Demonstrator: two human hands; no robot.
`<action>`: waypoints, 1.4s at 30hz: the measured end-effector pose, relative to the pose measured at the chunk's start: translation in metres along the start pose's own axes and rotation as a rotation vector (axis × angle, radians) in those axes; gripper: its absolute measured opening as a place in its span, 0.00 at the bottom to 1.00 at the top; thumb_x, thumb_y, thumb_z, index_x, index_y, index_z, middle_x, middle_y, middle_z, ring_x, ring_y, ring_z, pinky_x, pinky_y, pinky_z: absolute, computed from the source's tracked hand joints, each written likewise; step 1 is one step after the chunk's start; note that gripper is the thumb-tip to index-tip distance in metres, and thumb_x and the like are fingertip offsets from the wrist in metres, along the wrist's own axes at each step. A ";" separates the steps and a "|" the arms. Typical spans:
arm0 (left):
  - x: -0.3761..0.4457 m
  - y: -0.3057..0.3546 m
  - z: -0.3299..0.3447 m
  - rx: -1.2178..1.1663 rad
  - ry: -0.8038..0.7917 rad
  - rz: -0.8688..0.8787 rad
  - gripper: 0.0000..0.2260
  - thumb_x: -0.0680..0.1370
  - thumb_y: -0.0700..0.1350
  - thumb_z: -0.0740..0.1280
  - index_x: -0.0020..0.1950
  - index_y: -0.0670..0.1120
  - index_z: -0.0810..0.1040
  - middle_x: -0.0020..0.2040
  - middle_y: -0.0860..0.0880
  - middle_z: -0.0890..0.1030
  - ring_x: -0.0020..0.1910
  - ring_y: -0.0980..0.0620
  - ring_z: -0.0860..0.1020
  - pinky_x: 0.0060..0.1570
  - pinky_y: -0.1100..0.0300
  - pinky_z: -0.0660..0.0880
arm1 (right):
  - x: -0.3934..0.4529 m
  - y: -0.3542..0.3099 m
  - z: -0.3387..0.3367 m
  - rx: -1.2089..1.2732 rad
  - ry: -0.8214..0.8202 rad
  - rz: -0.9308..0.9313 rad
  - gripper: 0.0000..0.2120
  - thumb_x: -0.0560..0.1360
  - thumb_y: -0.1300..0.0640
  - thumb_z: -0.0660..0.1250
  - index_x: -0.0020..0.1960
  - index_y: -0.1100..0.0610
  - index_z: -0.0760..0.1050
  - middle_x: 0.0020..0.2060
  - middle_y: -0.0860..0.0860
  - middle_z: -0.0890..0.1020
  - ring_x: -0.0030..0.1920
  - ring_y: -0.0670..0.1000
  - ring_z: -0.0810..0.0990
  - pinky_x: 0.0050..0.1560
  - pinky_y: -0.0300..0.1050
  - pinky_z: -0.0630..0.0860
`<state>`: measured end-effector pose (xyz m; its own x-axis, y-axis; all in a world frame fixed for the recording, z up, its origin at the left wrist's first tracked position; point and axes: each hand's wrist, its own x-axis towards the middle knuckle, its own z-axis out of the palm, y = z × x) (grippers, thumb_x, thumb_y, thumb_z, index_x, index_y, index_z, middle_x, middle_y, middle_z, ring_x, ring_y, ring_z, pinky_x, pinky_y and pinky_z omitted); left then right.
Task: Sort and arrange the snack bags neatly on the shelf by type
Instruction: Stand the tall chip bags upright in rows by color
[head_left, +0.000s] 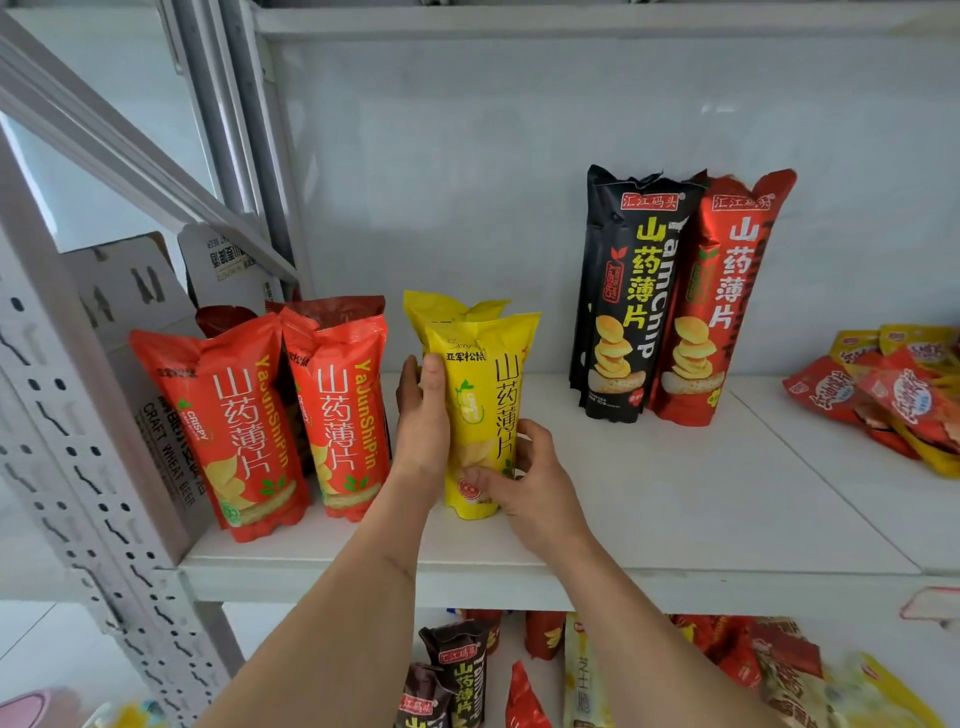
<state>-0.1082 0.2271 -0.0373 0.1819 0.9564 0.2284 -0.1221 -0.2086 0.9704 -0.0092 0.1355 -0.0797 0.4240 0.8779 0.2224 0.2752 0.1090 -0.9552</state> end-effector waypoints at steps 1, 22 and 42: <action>0.005 -0.006 0.000 -0.021 -0.001 -0.034 0.47 0.63 0.85 0.53 0.75 0.59 0.66 0.73 0.52 0.73 0.71 0.49 0.73 0.70 0.42 0.69 | 0.000 0.000 0.000 -0.011 0.004 -0.001 0.36 0.67 0.48 0.79 0.69 0.44 0.64 0.58 0.41 0.79 0.58 0.46 0.80 0.60 0.50 0.79; 0.036 -0.034 0.072 -0.253 -0.257 -0.145 0.46 0.61 0.83 0.59 0.65 0.53 0.80 0.58 0.46 0.85 0.58 0.44 0.83 0.62 0.39 0.77 | 0.048 0.021 -0.039 -0.087 0.170 0.019 0.36 0.64 0.46 0.78 0.69 0.45 0.67 0.63 0.44 0.76 0.60 0.40 0.76 0.60 0.44 0.77; 0.120 -0.043 0.127 -0.208 -0.227 -0.130 0.31 0.77 0.70 0.51 0.61 0.50 0.82 0.54 0.48 0.87 0.53 0.52 0.85 0.53 0.54 0.81 | 0.135 0.045 -0.040 -0.199 0.354 0.029 0.30 0.68 0.46 0.76 0.67 0.45 0.67 0.58 0.42 0.78 0.57 0.46 0.78 0.57 0.47 0.77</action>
<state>0.0425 0.3251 -0.0419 0.4188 0.8976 0.1379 -0.2761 -0.0188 0.9609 0.0944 0.2403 -0.0846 0.6950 0.6610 0.2829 0.4059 -0.0360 -0.9132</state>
